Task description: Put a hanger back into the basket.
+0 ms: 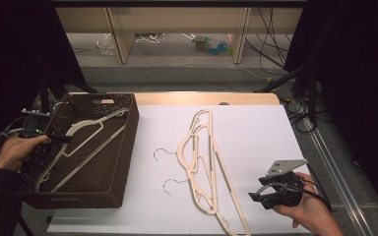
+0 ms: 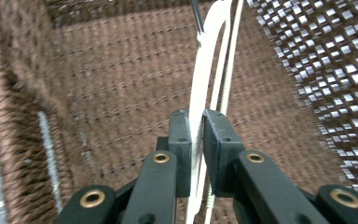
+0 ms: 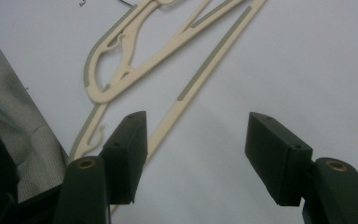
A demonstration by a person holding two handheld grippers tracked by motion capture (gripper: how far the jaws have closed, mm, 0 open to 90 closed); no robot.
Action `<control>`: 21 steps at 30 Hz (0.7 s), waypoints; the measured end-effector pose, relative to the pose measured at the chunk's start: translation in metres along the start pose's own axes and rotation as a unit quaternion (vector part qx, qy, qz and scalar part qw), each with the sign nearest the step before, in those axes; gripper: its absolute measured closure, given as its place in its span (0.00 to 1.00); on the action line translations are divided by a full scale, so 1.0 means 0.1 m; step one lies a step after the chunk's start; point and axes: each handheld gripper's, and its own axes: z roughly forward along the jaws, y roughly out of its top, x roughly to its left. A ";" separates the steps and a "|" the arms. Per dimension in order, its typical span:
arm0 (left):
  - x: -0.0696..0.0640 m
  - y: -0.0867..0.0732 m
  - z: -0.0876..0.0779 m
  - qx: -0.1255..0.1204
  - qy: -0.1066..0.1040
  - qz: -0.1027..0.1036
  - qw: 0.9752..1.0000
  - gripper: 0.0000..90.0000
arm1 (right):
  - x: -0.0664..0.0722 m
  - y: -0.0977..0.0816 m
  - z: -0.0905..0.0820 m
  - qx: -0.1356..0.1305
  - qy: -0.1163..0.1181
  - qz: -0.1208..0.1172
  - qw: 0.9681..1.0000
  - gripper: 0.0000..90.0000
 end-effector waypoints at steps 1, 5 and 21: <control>0.01 -0.01 0.01 0.000 0.004 -0.002 1.000 0.90 | 0.00 0.00 0.00 0.000 0.000 0.000 1.000 0.45; 0.05 -0.02 0.04 0.002 0.022 -0.012 1.000 0.89 | 0.00 0.00 -0.01 0.006 0.004 -0.001 1.000 0.45; -0.21 0.01 -0.14 -0.057 0.057 -0.006 0.997 0.60 | 0.01 0.01 0.00 0.006 0.003 0.007 1.000 0.44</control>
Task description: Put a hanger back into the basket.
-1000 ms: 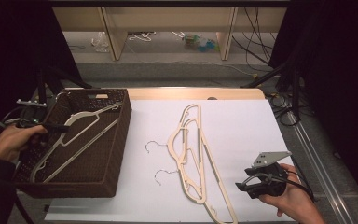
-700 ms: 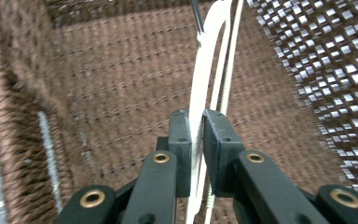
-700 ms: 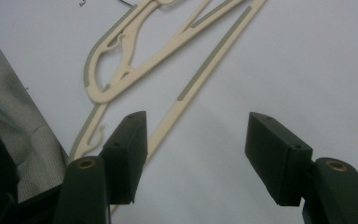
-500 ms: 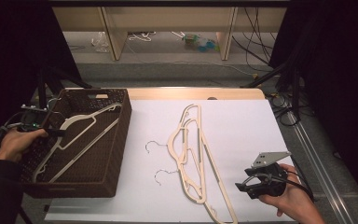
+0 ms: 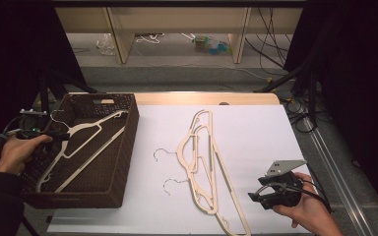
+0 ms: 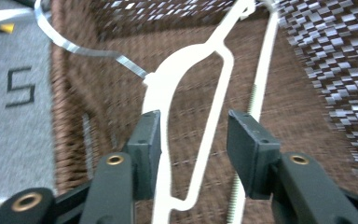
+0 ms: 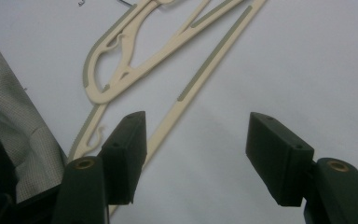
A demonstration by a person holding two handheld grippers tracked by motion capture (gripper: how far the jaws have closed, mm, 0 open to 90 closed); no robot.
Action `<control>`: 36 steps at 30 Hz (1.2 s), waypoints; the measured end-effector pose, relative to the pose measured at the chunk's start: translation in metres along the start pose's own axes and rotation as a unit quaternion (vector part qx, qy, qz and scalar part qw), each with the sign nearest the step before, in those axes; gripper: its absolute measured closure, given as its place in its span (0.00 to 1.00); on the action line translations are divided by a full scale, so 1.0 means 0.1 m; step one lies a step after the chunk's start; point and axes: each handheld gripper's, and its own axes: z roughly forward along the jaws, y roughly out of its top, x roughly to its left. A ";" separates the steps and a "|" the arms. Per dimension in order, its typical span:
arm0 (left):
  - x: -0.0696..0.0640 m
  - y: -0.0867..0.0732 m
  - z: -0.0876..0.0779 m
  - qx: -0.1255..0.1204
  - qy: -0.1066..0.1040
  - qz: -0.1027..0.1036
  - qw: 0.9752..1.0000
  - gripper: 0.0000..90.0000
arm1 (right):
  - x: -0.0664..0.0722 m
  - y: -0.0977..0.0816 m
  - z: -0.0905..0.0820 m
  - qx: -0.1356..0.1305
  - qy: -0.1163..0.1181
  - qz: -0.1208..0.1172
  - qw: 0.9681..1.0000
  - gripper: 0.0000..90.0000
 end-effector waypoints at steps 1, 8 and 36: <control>-0.06 0.01 -0.05 -0.008 -0.005 0.008 1.000 0.56 | 0.00 0.00 0.00 -0.002 -0.001 0.001 1.000 0.43; -0.66 -0.01 -0.39 -0.115 -0.056 0.029 0.991 0.43 | 0.01 0.01 0.04 -0.019 -0.013 -0.007 1.000 0.41; -2.37 -0.56 -0.48 -0.143 -0.153 0.178 0.961 0.31 | 0.17 0.05 0.32 -0.028 0.000 0.000 1.000 0.36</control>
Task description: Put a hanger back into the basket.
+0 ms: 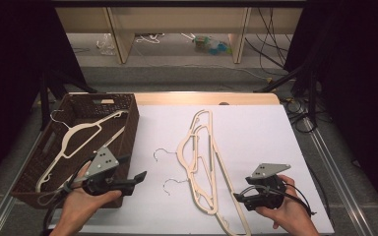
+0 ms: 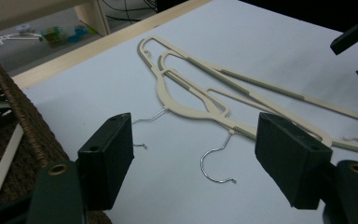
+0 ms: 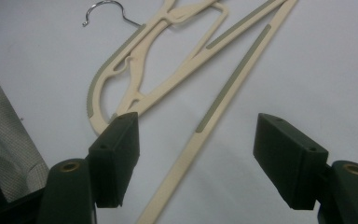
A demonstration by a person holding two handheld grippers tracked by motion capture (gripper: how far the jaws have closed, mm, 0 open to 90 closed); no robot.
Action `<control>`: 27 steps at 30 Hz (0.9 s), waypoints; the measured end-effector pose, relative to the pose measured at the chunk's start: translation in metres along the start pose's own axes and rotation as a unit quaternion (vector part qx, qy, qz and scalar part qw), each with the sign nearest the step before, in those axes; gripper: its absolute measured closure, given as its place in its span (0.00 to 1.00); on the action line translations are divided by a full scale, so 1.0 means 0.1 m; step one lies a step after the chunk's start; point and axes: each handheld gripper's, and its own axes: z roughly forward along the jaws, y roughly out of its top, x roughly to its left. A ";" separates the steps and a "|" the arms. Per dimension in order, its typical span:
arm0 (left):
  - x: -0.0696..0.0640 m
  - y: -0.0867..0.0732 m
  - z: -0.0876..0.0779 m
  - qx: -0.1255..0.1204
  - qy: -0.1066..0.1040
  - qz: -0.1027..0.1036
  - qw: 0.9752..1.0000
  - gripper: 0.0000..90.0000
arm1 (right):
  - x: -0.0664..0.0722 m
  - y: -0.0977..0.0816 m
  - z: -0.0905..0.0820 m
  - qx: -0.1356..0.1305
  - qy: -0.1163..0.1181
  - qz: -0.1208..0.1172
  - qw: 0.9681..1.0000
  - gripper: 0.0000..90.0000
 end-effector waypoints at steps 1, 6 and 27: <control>0.00 0.01 -0.05 -0.003 0.003 -0.002 1.000 0.31 | 0.00 -0.01 0.01 -0.004 -0.002 0.001 1.000 0.36; 0.04 0.06 -0.29 -0.028 0.027 -0.016 0.999 0.28 | 0.01 -0.01 0.03 -0.005 -0.002 0.002 1.000 0.36; -0.31 -0.48 0.43 0.025 -0.061 -0.026 0.998 0.28 | 0.08 0.02 0.15 -0.009 0.000 0.016 1.000 0.36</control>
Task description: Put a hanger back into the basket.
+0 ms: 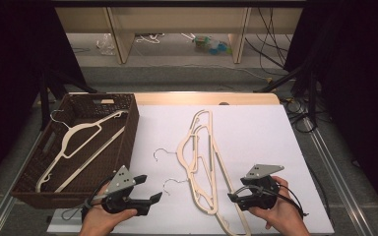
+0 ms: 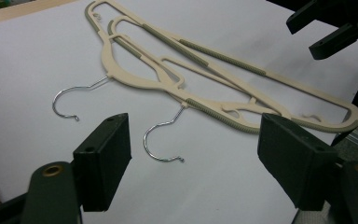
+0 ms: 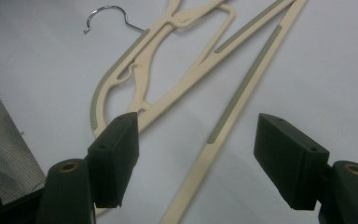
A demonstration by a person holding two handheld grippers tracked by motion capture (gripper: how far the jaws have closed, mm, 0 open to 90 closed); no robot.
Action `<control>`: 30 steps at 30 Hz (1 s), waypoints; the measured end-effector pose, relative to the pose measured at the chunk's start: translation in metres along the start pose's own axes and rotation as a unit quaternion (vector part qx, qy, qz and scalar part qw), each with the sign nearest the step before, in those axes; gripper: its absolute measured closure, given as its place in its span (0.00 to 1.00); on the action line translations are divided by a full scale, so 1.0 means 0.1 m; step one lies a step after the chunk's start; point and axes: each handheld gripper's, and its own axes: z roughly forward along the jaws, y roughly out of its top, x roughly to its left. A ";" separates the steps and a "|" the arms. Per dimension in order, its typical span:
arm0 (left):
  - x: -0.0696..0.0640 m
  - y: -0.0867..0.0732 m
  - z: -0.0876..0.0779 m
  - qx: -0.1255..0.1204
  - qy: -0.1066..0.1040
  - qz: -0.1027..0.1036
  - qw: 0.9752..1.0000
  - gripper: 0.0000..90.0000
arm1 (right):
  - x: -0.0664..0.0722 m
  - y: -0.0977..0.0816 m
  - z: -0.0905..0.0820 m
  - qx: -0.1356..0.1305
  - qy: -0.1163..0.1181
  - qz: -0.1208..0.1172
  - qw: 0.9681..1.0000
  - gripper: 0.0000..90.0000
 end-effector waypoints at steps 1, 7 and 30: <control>0.01 -0.01 0.01 0.000 0.000 0.002 1.000 0.28 | 0.00 0.00 0.03 -0.008 -0.005 -0.001 1.000 0.36; 0.04 -0.06 0.05 -0.016 -0.003 -0.012 1.000 0.27 | 0.01 0.00 0.08 0.000 -0.002 -0.003 1.000 0.36; 0.05 -0.14 0.08 -0.015 -0.005 -0.006 1.000 0.25 | -0.02 0.26 0.58 0.047 -0.004 0.014 0.999 0.39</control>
